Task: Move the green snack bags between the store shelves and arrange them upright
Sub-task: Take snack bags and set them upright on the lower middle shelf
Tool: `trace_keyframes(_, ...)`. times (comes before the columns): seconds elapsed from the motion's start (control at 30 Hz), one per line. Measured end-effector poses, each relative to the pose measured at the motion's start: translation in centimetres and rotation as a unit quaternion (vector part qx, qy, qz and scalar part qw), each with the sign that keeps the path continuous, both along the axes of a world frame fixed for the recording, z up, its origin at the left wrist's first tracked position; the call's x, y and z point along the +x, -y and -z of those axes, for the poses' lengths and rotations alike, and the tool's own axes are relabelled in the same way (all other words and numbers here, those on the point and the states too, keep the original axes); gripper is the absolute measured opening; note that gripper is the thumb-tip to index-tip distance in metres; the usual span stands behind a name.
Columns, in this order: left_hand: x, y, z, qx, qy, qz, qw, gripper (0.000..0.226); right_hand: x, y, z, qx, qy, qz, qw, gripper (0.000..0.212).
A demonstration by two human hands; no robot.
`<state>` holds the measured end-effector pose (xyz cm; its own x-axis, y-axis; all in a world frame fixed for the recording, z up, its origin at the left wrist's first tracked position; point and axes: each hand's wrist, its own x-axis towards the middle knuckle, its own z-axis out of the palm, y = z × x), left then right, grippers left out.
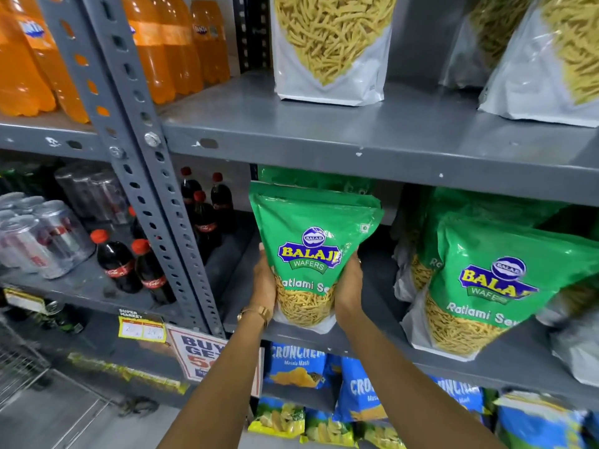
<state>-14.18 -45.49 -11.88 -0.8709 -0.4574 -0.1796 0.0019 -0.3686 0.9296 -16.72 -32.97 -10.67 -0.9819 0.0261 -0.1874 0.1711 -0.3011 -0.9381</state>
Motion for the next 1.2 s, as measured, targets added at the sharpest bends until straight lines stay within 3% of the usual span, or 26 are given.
trace_keyframes(0.13, 2.4, -1.5, -0.2, -0.034, -0.054, -0.086, 0.994, 0.054, 2.6, -2.8, -0.6, 0.019, -0.036, 0.015, 0.999, 0.068)
trace_keyframes(0.2, 5.1, -3.6, -0.1, -0.111, -0.079, -0.176, 0.975, 0.052, 4.7, -5.0, -0.3, 0.02, -0.054, 0.013, 0.998, 0.061)
trace_keyframes(0.27, 8.2, -6.6, 0.3, -0.196, -0.128, -0.206, 0.95, 0.052, 7.5, -7.8, 0.3, 0.026, -0.072, 0.023, 0.997, 0.054)
trace_keyframes(0.4, 11.9, -13.5, 1.1, -0.329, -0.248, -0.077, 0.908, 0.05, 10.6, -14.2, 0.7, 0.04, -0.097, 0.197, 0.975, 0.053)
trace_keyframes(0.47, 11.3, -16.5, 0.9, -0.34, -0.265, 0.024, 0.902, 0.047, 9.9, -17.3, 0.4, 0.029, -0.083, 0.303, 0.949, 0.05)
trace_keyframes(0.6, 6.1, -19.9, 0.7, -0.216, -0.137, 0.121, 0.959, 0.036, 6.0, -22.5, 0.2, -0.002, -0.062, 0.387, 0.92, 0.035)
trace_keyframes(0.67, 2.4, -20.7, 0.9, -0.149, -0.092, 0.144, 0.974, 0.036, 3.6, -24.3, 0.6, 0.023, -0.041, 0.332, 0.942, 0.029)
trace_keyframes(0.77, -2.1, -21.5, 0.8, -0.043, -0.077, 0.157, 0.984, 0.05, 1.1, -25.6, 0.6, -0.023, -0.056, 0.174, 0.983, 0.056)
trace_keyframes(0.87, -3.7, -22.4, 0.7, 0.07, -0.055, 0.188, 0.978, 0.068, -0.8, -26.3, 1.2, 0.033, -0.063, 0.122, 0.99, 0.037)
trace_keyframes(1.0, -3.6, -24.4, 1.3, 0.117, -0.033, 0.143, 0.982, 0.064, -2.1, -26.7, 2.1, -0.005, -0.008, 0.071, 0.997, 0.034)
trace_keyframes(1.2, -4.1, -25.5, 2.5, 0.1, -0.053, 0.104, 0.988, 0.055, -2.3, -26.8, 3.5, -0.016, 0.04, 0.021, 0.999, 0.034)
